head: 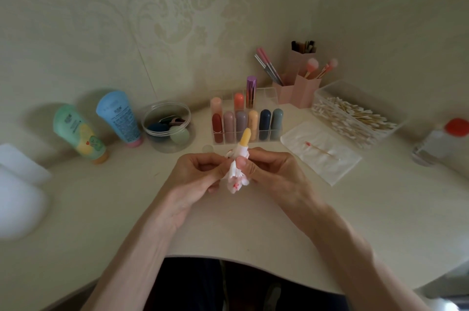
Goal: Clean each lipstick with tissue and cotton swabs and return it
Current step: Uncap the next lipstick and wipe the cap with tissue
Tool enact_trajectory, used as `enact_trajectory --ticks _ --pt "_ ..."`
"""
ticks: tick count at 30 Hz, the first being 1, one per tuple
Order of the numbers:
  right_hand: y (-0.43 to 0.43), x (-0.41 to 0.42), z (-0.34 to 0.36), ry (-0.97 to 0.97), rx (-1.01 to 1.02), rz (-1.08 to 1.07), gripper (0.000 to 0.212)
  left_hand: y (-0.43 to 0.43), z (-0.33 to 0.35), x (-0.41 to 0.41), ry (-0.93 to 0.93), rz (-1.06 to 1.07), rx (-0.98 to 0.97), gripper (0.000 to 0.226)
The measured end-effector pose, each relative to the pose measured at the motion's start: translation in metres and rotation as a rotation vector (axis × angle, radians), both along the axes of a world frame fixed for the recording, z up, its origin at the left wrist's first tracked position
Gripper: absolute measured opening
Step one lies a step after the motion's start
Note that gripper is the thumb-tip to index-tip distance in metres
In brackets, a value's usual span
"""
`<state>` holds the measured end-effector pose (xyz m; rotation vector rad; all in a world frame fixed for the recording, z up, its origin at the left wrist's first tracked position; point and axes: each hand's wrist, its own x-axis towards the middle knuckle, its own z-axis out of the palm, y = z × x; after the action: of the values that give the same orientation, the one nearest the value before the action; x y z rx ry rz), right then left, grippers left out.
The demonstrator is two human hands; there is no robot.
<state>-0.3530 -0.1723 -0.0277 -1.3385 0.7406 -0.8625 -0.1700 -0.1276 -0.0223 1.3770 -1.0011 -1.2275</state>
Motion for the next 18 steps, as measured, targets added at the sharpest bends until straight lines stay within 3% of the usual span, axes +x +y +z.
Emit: enact_trajectory --ticks 7,18 --pt "-0.001 -0.003 0.003 -0.082 -0.029 -0.024 0.029 0.005 0.001 -0.012 0.192 -0.082 -0.007 0.023" --pt "-0.001 -0.001 -0.002 -0.075 -0.077 -0.035 0.027 0.004 -0.001 -0.017 -0.116 0.168 -0.322 0.017"
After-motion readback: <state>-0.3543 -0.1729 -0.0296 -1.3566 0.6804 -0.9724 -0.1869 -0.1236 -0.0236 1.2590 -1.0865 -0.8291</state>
